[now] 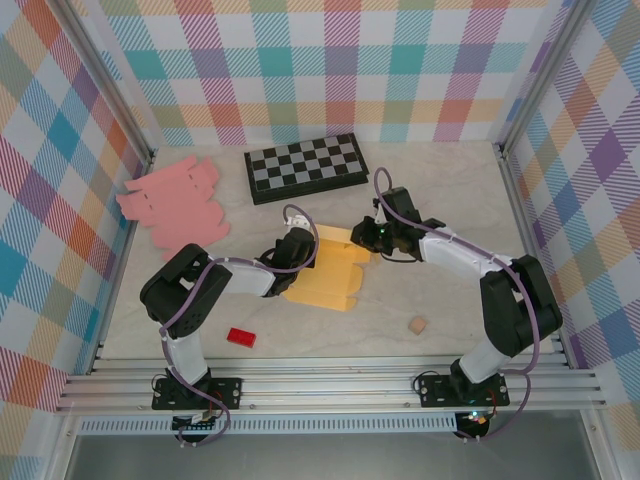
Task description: Fold the paper box
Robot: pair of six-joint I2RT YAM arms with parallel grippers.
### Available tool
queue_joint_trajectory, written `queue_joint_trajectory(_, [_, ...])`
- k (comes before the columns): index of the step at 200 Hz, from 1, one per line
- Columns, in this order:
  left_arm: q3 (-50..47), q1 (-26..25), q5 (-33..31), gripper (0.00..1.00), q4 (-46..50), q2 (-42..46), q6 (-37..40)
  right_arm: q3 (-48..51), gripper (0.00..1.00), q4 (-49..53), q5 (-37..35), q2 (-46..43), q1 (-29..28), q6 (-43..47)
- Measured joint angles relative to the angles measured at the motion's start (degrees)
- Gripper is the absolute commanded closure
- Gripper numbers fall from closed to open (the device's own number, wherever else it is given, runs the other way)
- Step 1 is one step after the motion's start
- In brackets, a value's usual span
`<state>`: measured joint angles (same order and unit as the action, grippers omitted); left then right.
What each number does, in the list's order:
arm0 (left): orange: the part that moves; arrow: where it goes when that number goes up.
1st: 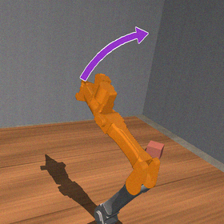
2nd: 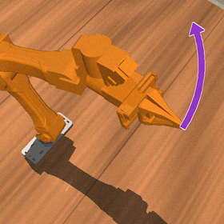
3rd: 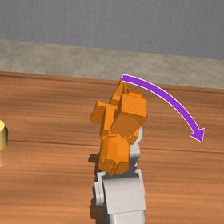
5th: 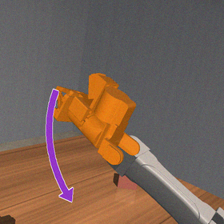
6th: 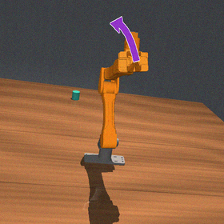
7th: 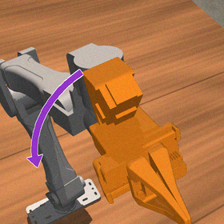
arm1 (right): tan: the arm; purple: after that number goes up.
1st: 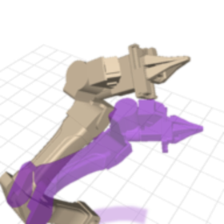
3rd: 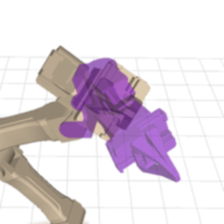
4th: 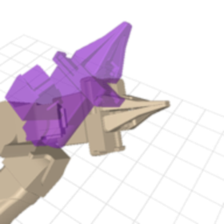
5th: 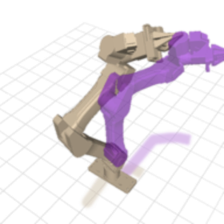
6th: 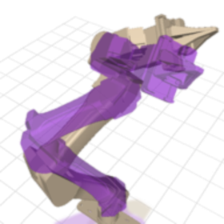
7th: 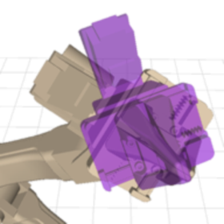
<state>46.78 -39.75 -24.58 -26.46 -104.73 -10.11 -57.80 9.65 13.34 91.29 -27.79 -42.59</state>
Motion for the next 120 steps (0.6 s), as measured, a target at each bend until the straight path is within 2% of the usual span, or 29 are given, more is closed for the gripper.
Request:
queue_joint_trajectory(30, [0.0,-0.2,-0.4,0.94,0.2,0.0,-0.7,0.9,0.93,-1.1,-1.0,-0.3,0.0,-0.3])
queue_joint_trajectory(35, [0.0,-0.3,-0.4,0.95,0.2,0.0,-0.8,1.0,0.90,-1.1,-1.2,-0.5,-0.1,-0.3])
queue_joint_trajectory(42, [0.0,-0.3,-0.4,0.95,0.2,0.0,-0.9,1.1,0.76,-1.1,-1.3,-0.7,-0.1,-0.3])
queue_joint_trajectory(46, [0.0,-0.4,-0.5,0.95,0.2,0.0,-1.0,1.1,0.71,-1.1,-1.5,-0.8,-0.1,-0.5])
queue_joint_trajectory(60, [0.0,-0.6,-0.7,0.94,0.4,0.0,-1.1,1.1,0.65,-0.8,-2.3,-1.0,-0.1,-0.2])
queue_joint_trajectory(120, [2.1,-0.8,-6.0,0.95,6.1,0.1,-4.2,1.1,0.67,3.8,-5.7,-5.9,-2.0,3.0])
